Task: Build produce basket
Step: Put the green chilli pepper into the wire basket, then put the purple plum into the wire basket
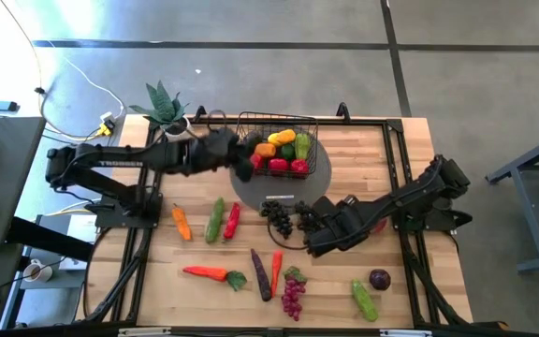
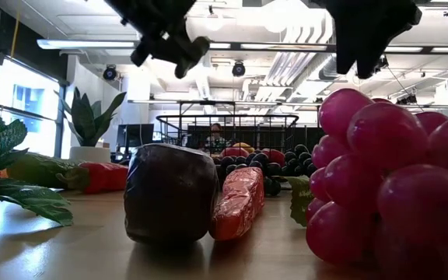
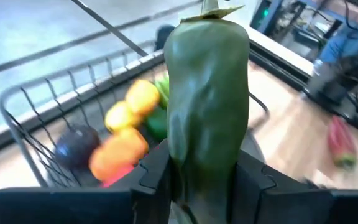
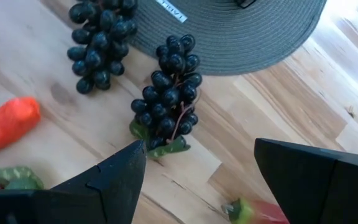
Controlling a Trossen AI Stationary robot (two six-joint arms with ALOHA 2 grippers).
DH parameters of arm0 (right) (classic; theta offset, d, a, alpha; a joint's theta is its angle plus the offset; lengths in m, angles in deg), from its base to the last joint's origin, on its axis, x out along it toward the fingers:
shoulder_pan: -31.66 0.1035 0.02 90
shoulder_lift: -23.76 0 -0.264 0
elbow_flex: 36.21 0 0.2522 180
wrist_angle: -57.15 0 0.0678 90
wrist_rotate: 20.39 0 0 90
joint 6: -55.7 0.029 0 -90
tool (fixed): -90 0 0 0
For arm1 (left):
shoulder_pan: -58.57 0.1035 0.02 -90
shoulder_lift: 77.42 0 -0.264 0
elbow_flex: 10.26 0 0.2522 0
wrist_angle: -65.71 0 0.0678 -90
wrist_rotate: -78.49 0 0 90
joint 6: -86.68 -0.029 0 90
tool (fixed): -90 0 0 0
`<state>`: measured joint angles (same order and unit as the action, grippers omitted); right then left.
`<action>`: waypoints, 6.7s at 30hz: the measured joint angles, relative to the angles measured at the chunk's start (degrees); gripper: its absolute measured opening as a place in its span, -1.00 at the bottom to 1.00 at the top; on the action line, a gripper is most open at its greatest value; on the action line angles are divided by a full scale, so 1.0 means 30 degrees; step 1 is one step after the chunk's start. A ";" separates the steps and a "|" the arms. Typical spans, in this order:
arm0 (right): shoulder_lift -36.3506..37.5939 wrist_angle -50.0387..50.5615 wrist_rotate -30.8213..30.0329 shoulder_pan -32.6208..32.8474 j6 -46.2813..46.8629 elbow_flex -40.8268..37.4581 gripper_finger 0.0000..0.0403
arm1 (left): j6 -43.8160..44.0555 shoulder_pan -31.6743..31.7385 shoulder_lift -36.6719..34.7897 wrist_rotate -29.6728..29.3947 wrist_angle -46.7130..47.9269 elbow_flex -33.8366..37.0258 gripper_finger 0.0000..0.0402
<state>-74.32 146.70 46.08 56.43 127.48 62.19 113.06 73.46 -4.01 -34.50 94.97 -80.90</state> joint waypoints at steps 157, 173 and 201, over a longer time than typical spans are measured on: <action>0.1415 -0.8388 1.1970 0.9138 1.2582 -1.0040 0.40 | -0.3496 0.0619 0.4838 0.5739 0.1613 -0.4065 0.21; 0.1450 -1.0965 1.3297 0.8853 1.3589 -1.1089 -0.15 | -0.3995 0.0619 0.4838 0.5746 0.1613 -0.4065 0.21; 0.1287 -0.5303 0.8162 0.8490 1.5134 -0.7077 -0.21 | -0.4083 0.0632 0.4223 0.5198 0.2083 -0.4081 0.21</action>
<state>-70.46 130.79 70.56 81.90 172.88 40.96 100.81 75.36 8.65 -18.91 101.22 -93.15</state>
